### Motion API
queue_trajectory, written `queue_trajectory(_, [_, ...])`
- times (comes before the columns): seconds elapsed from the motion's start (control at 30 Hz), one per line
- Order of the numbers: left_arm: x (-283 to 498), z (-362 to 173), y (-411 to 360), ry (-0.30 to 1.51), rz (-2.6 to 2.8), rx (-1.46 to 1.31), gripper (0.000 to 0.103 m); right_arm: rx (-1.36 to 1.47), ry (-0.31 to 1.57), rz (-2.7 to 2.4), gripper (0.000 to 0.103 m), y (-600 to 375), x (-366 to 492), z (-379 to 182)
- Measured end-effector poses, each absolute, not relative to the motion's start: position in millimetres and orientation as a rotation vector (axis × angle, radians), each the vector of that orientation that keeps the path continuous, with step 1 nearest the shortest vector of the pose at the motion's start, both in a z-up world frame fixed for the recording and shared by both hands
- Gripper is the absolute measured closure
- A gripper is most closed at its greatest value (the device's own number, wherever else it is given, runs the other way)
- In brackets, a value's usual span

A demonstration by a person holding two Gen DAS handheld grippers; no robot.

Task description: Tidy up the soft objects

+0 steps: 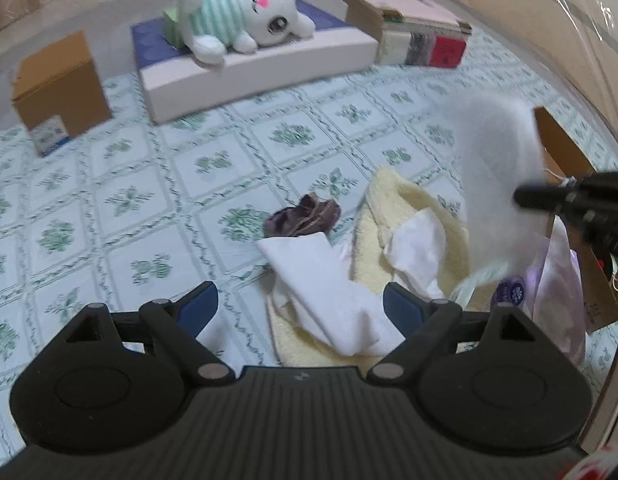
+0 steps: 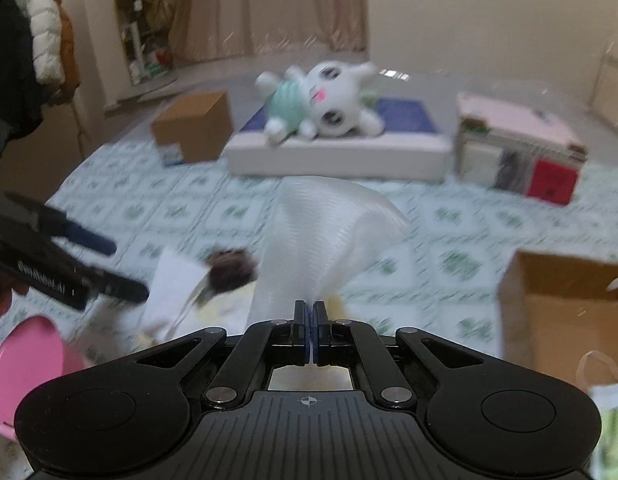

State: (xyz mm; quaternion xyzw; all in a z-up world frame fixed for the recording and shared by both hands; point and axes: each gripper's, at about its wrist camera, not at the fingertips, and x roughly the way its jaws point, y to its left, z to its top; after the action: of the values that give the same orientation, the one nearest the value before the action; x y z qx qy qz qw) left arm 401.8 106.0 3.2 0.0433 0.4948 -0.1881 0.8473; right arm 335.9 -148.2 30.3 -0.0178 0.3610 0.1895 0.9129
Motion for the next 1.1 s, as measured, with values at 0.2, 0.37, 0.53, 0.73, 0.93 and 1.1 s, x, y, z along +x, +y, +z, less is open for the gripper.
queue_trajectory(0.2, [421, -18, 83, 1.166, -0.476, 0.173, 0.015, -0.029, 0.74, 0.356, 0.102, -170, 344, 32])
queue_trajectory(0.37, [433, -26, 67, 1.261, -0.558, 0.209, 0.015, -0.024, 0.76, 0.357, 0.102, -176, 347, 22])
queue_trajectory(0.53, [444, -27, 57, 1.306, -0.58, 0.253, 0.015, -0.015, 0.764, 0.361, 0.102, -178, 350, 17])
queue_trajectory(0.73, [444, -39, 38, 1.371, -0.583, 0.409, 0.02, -0.008, 0.761, 0.361, 0.102, -181, 353, 16])
queue_trajectory(0.93, [438, -46, 25, 1.385, -0.572, 0.531, 0.057, -0.004, 0.764, 0.36, 0.102, -186, 353, 15])
queue_trajectory(1.1, [431, -35, 25, 1.361, -0.562, 0.552, 0.077, -0.001, 0.763, 0.36, 0.102, -190, 351, 18])
